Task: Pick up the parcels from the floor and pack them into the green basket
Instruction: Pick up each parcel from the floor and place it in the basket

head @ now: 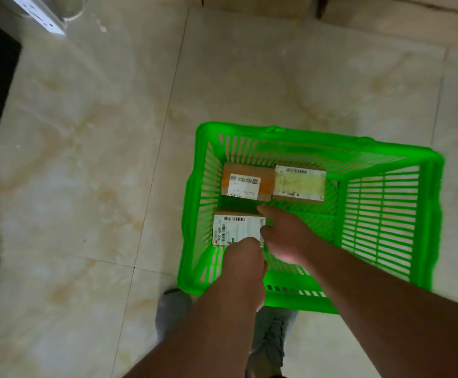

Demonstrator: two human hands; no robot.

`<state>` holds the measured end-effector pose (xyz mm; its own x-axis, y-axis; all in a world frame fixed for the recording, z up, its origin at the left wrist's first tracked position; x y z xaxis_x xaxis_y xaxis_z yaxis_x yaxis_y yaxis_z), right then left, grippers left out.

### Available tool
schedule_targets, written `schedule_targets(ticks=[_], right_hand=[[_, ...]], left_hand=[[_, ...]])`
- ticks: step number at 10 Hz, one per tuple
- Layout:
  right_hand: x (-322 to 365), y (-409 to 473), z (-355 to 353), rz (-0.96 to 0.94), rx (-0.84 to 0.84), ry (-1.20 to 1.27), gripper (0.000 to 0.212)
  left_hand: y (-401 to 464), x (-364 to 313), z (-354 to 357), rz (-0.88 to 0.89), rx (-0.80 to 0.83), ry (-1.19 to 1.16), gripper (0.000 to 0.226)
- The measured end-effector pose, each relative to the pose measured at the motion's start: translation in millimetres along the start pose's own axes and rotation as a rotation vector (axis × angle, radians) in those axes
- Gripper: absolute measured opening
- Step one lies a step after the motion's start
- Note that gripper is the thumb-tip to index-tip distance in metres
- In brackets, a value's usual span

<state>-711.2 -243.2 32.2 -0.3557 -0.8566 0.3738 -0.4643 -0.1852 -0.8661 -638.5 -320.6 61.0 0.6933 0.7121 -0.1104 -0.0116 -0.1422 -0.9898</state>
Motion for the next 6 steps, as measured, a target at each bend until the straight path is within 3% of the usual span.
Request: schedule_targets(ticks=[1,3,5,6], right_hand=[[-6.3,-36.3,-12.5,0.058,-0.063,0.225,0.049],[-53.7,-146.2,-6.6,0.149,-0.245,0.714,0.042],[-118.4,-271.0,49.1,0.387,-0.441,1.085,0.061],[-146.7,-319.3,79.5,0.474,-0.453,1.236,0.035]], left_hand=[[-18.6,2.3,-5.5,0.194,0.061,0.356,0.043],[-82.7,18.6,-7.7,0.483,0.157,0.877,0.042],[-148.6,62.0,-32.3,0.533,0.346,1.281,0.052],[-170.1,93.2,-38.4,0.535,0.402,1.411,0.057]])
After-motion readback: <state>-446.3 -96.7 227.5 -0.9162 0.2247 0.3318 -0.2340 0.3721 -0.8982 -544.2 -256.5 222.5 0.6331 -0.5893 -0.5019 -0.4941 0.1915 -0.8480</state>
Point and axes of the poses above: each hand's wrist, its own y-axis towards the middle knuckle, its own z-axis out of the palm, x = y × z, the point moved 2 cm from there along y, towards the middle knuckle, and after that the axes turned 3 degrees about z, right-handed, at the moved point
